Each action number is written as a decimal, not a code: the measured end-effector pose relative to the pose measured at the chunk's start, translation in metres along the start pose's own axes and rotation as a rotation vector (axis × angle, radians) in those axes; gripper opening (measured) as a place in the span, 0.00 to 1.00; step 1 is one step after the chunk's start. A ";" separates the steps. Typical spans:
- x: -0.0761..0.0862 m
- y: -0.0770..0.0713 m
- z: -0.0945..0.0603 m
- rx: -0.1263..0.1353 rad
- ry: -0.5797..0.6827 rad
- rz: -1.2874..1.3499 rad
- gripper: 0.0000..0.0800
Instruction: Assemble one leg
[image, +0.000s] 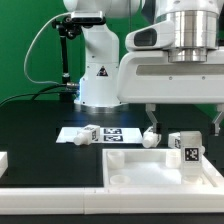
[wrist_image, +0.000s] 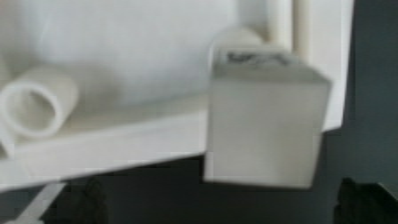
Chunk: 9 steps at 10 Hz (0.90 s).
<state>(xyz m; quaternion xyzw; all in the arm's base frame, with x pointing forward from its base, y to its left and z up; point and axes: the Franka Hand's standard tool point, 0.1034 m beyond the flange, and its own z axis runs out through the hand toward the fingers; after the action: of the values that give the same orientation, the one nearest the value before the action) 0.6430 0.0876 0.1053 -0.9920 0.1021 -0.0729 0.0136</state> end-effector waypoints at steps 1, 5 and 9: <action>0.002 -0.006 0.003 0.001 -0.030 0.011 0.81; -0.009 -0.022 0.021 0.002 -0.038 0.027 0.81; -0.009 -0.021 0.021 -0.001 -0.038 0.168 0.55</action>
Offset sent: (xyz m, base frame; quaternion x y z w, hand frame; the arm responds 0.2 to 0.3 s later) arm -0.0062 0.0192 -0.0170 0.0094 -0.0017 0.0014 1.0000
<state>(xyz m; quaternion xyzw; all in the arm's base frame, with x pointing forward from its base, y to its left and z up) 0.6420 0.1107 0.0840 -0.9811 0.1850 -0.0528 0.0213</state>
